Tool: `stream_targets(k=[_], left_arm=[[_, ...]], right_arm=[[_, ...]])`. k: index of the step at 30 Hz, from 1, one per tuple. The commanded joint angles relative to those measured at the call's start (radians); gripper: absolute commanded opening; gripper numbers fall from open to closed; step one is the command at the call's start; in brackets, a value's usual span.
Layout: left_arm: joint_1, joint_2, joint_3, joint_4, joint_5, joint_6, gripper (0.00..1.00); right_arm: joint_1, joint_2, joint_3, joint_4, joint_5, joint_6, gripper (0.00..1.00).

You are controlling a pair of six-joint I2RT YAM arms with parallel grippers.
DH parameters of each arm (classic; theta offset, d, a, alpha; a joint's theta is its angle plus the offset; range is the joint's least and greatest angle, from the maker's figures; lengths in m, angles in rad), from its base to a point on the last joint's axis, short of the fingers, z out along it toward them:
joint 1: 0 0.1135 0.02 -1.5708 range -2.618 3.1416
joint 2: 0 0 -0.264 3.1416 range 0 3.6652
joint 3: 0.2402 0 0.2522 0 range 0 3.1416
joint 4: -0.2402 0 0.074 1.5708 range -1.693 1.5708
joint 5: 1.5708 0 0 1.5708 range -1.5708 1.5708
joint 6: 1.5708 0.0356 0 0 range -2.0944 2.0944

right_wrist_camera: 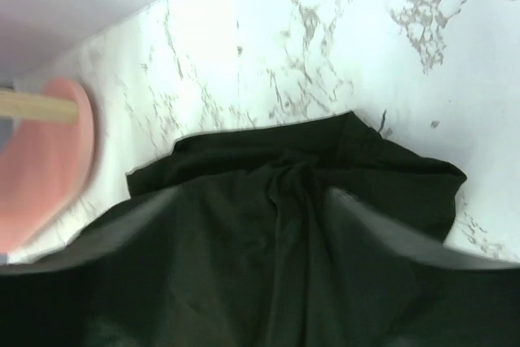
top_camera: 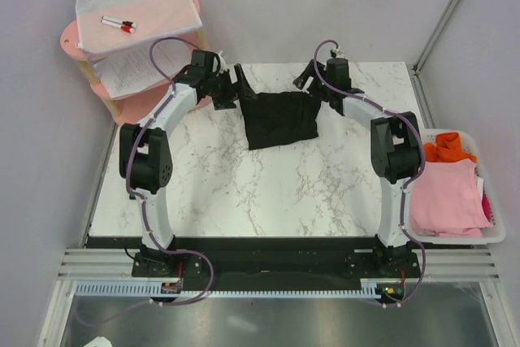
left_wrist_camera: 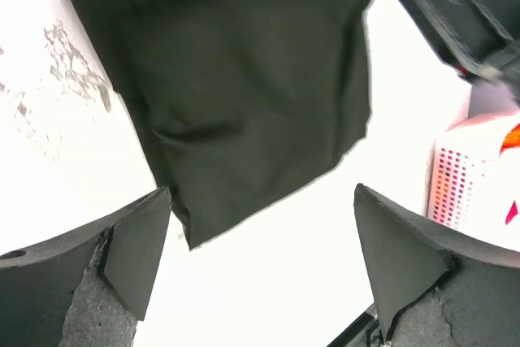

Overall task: Fold and stack the t-shirts
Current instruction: Fold the long partially folded tshirt into a neat square

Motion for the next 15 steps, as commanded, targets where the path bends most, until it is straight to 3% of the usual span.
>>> stream_targets(k=[1,7,9,10,11,12,13,15], left_arm=[[-0.025,-0.208,-0.116,0.107,-0.057,0.053,1.0],[-0.052,-0.231,-0.199,0.193,-0.022,0.045,0.97],[-0.063,-0.19,-0.198,0.207,-0.005,0.036,0.85],[-0.065,-0.178,-0.198,0.219,0.013,0.02,0.64],[-0.068,-0.146,-0.198,0.248,0.027,0.01,0.45],[-0.068,-0.129,-0.189,0.255,0.038,0.0,0.25],[-0.069,-0.107,-0.183,0.264,0.046,-0.023,0.02],[-0.072,-0.052,-0.152,0.281,0.056,-0.039,0.02]], right_arm=[[-0.003,-0.092,-0.055,0.13,0.037,-0.028,0.98],[-0.005,-0.209,-0.203,0.15,-0.039,-0.041,0.98],[-0.003,-0.206,-0.22,0.174,-0.097,-0.029,0.97],[-0.003,-0.192,-0.226,0.199,-0.154,-0.013,0.88],[-0.003,-0.181,-0.228,0.217,-0.179,-0.001,0.48],[-0.003,-0.166,-0.224,0.235,-0.203,0.013,0.22],[-0.003,-0.136,-0.197,0.227,-0.229,0.024,0.03],[-0.003,-0.094,-0.15,0.194,-0.248,0.027,0.0]])
